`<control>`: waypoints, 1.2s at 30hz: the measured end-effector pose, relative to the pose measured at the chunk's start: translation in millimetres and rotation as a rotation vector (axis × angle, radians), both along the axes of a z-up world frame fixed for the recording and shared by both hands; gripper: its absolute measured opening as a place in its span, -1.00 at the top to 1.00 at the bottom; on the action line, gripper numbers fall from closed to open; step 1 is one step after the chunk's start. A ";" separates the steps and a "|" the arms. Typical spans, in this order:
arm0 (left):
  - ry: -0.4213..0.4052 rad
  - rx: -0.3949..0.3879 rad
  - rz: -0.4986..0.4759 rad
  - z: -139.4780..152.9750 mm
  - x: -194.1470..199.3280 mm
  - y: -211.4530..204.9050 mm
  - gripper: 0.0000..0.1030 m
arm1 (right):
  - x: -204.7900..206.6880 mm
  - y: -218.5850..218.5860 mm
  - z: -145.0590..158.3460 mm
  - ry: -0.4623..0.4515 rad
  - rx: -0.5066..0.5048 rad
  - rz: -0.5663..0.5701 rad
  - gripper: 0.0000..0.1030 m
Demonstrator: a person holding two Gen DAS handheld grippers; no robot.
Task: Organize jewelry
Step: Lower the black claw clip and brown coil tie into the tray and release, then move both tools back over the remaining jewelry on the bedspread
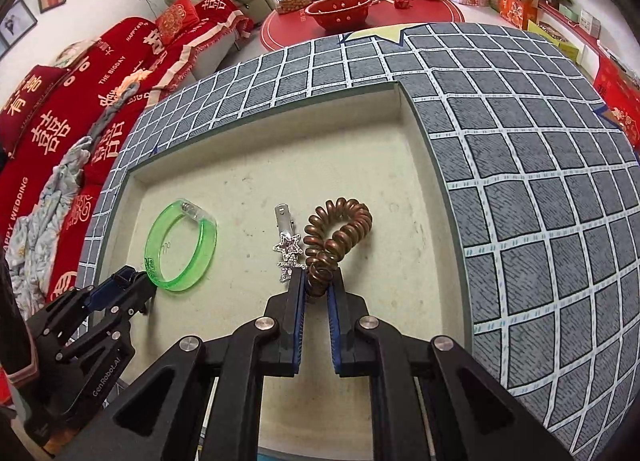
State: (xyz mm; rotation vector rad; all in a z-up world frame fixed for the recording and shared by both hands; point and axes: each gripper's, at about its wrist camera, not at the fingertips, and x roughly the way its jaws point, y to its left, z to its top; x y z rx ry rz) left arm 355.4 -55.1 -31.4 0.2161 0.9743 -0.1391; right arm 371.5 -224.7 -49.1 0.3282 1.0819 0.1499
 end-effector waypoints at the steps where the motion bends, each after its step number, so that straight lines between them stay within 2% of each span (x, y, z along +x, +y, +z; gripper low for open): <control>1: 0.000 0.005 0.001 0.6 -0.7 -0.6 0.23 | 0.5 -0.4 0.3 0.003 0.000 0.001 0.72; 3: -0.005 0.011 0.007 2.8 -1.8 -1.3 0.23 | 0.6 -2.5 0.5 0.013 0.001 -0.003 0.50; 4: -0.007 0.011 0.009 4.1 -2.3 -0.8 0.23 | 0.6 -2.7 1.3 0.009 0.010 -0.004 0.23; 5: -0.007 0.010 0.011 5.9 -3.5 -0.6 0.23 | 0.0 -2.9 2.3 0.006 0.022 -0.002 0.10; 9: -0.024 0.005 0.010 13.3 -6.4 -0.3 0.23 | -3.5 -0.8 9.2 -0.008 0.038 0.003 -0.08; 10: -0.027 0.004 0.008 14.8 -7.1 -0.4 0.00 | -4.5 -0.1 11.2 -0.011 0.050 0.006 -0.18; 11: -0.031 0.003 0.008 16.7 -8.1 -0.4 -0.67 | -5.9 0.2 13.6 -0.016 0.067 0.008 -0.27; 12: -0.051 -0.002 0.014 19.9 -10.7 0.4 -0.90 | -7.0 0.4 16.1 -0.022 0.080 0.007 -0.29; 13: -0.086 -0.010 0.017 24.8 -14.9 1.0 -0.98 | -8.7 -1.1 19.5 -0.031 0.092 0.002 -0.29; 18: -0.106 -0.013 -0.005 37.8 -21.1 -1.3 -0.98 | -15.4 -4.7 33.7 -0.059 0.131 -0.027 -0.37; 22: -0.120 -0.045 -0.002 51.7 -30.1 3.5 -0.98 | -27.3 -9.3 46.2 -0.083 0.158 -0.043 -0.39; 25: -0.133 -0.057 -0.001 62.5 -41.2 8.3 -1.00 | -39.5 -9.1 55.3 -0.103 0.170 -0.038 -0.61; 29: -0.153 -0.071 -0.014 73.7 -62.9 14.1 -1.00 | -61.0 -6.7 65.7 -0.129 0.180 -0.022 -0.61; 33: -0.146 -0.078 -0.020 77.8 -83.9 21.6 -1.00 | -83.0 -1.0 77.2 -0.164 0.146 -0.008 -0.65; 34: -0.143 -0.078 -0.015 77.8 -89.0 23.9 -1.00 | -88.7 0.1 79.9 -0.175 0.136 -0.004 -0.68; 36: -0.129 -0.096 -0.013 77.0 -99.0 30.6 -1.00 | -101.8 3.8 85.4 -0.201 0.106 0.002 -1.00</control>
